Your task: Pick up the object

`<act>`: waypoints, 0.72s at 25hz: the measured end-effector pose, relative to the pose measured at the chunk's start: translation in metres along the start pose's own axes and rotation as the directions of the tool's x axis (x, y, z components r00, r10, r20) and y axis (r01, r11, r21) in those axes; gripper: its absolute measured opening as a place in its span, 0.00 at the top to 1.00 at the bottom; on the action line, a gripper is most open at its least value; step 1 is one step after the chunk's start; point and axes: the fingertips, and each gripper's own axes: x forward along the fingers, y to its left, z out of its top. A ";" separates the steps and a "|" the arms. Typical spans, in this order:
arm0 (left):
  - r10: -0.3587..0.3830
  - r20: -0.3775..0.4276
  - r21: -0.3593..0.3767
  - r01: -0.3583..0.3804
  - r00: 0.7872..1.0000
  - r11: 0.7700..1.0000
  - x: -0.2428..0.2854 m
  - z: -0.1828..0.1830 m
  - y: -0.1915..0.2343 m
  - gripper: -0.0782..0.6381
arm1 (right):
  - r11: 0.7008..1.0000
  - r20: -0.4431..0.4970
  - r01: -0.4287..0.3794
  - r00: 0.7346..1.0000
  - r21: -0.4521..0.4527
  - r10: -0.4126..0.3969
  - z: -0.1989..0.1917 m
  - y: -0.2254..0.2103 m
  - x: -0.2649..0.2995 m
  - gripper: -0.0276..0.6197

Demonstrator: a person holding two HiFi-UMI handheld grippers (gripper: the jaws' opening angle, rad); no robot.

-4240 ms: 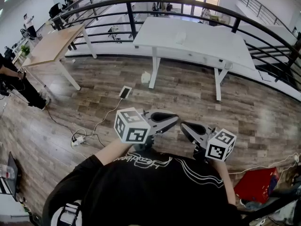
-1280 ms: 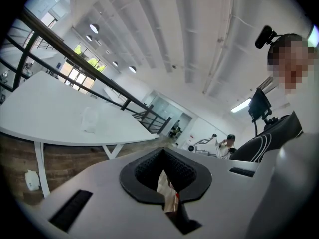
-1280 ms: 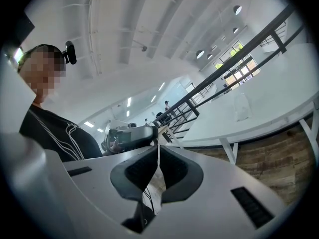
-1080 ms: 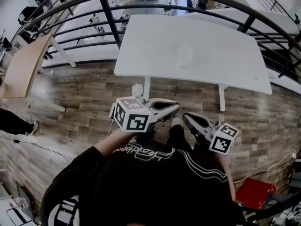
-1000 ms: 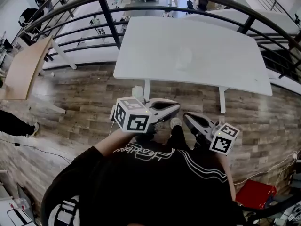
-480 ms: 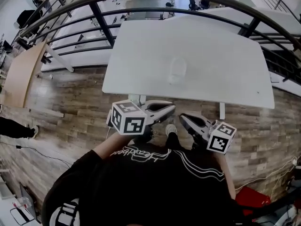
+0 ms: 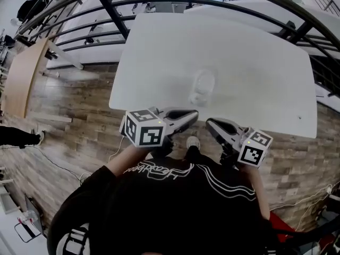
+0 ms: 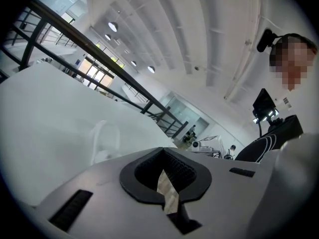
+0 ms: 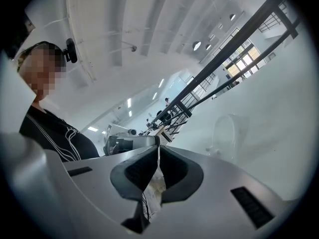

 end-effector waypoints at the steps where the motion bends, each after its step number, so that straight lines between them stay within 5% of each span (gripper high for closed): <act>1: 0.000 -0.001 -0.009 0.000 1.000 1.000 0.003 0.001 0.006 0.88 | 1.000 -0.004 -0.001 1.000 0.005 0.001 0.002 -0.006 0.003 0.93; 18: 0.018 -0.013 -0.060 -0.019 1.000 0.998 0.026 0.009 0.056 0.88 | 0.996 -0.038 0.083 0.996 0.039 -0.082 0.006 -0.068 0.015 0.93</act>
